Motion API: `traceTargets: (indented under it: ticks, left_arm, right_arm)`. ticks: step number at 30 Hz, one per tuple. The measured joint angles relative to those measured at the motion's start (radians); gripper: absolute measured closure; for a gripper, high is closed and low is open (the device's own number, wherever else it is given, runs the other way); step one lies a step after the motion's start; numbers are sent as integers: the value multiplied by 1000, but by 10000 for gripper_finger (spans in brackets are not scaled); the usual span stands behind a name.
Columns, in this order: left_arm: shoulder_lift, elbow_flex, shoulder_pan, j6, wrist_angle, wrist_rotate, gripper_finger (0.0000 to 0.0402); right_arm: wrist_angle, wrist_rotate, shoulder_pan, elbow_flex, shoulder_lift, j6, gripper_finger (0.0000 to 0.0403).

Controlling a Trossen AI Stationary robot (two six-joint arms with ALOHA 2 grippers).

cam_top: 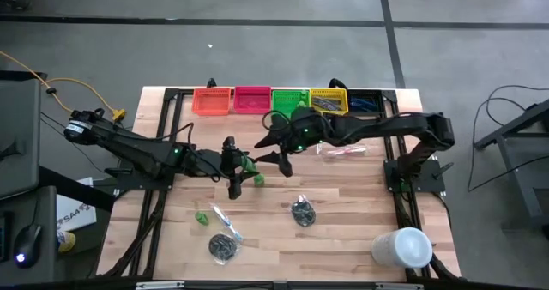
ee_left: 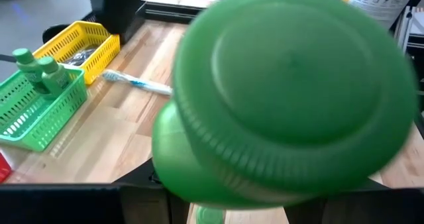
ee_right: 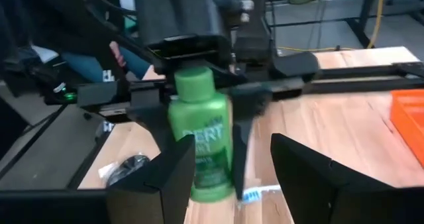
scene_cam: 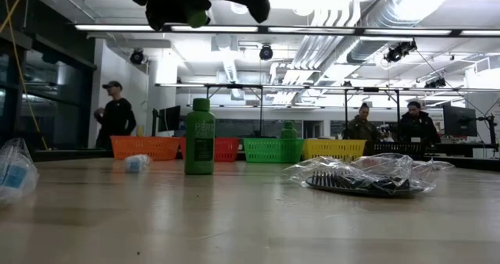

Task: Pick & Place Travel size toiletries
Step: Put the green shampoo into the green bin

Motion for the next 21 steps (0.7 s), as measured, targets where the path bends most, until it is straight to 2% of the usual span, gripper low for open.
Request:
traceTargets:
  ticks: [4,14,17,21]
  left_arm:
    - [0,0,0,-9,0,1,233]
    - [0,0,0,-14,-3,2,233]
    - [0,0,0,-14,-6,2,233]
    - [0,0,0,-15,-10,2,233]
  right_arm:
    - [-10,-28,9,43,34,-23,211]
    - [45,-42,14,46,51,-41,206]
    - [73,-35,14,46,51,-19,178]
    - [119,-25,26,46,69,-22,118]
